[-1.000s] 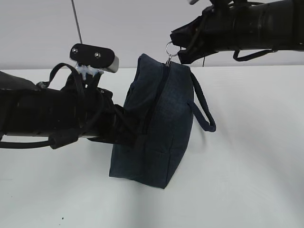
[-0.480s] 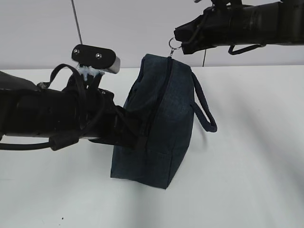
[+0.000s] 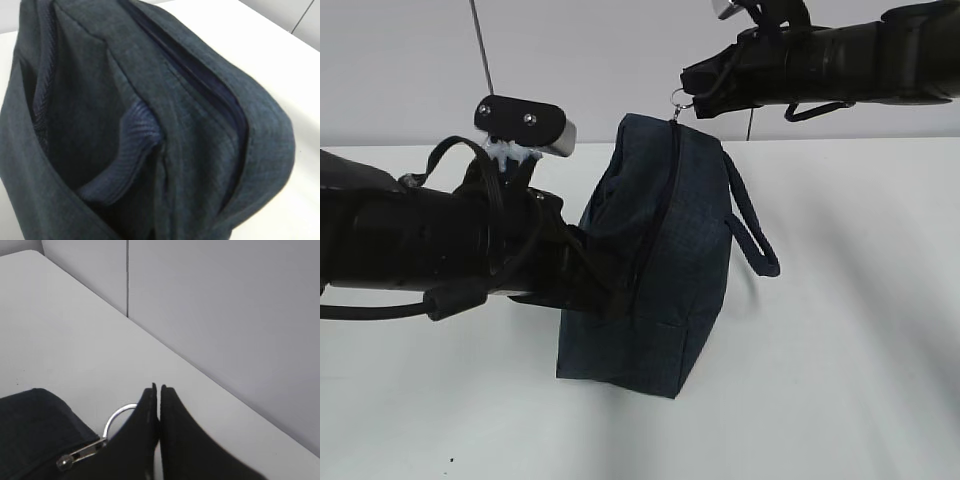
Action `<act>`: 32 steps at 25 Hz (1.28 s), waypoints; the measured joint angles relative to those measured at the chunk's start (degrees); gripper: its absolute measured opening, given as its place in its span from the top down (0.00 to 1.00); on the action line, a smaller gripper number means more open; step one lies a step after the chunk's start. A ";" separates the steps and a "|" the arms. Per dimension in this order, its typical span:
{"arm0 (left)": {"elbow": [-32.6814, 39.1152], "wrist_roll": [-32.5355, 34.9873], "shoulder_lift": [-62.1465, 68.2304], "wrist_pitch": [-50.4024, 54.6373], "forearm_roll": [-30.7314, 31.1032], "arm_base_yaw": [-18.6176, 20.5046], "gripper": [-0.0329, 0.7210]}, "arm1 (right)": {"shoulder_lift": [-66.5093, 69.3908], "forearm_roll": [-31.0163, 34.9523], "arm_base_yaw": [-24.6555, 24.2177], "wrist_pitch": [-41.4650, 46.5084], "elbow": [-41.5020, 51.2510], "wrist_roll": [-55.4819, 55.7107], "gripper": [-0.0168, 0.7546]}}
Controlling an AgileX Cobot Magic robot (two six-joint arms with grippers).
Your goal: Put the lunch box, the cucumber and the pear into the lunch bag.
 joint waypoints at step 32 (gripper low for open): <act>-3.09 0.00 -10.05 -11.30 -2.48 0.00 0.27 | 0.34 -4.35 -1.01 -0.07 -0.31 12.80 0.97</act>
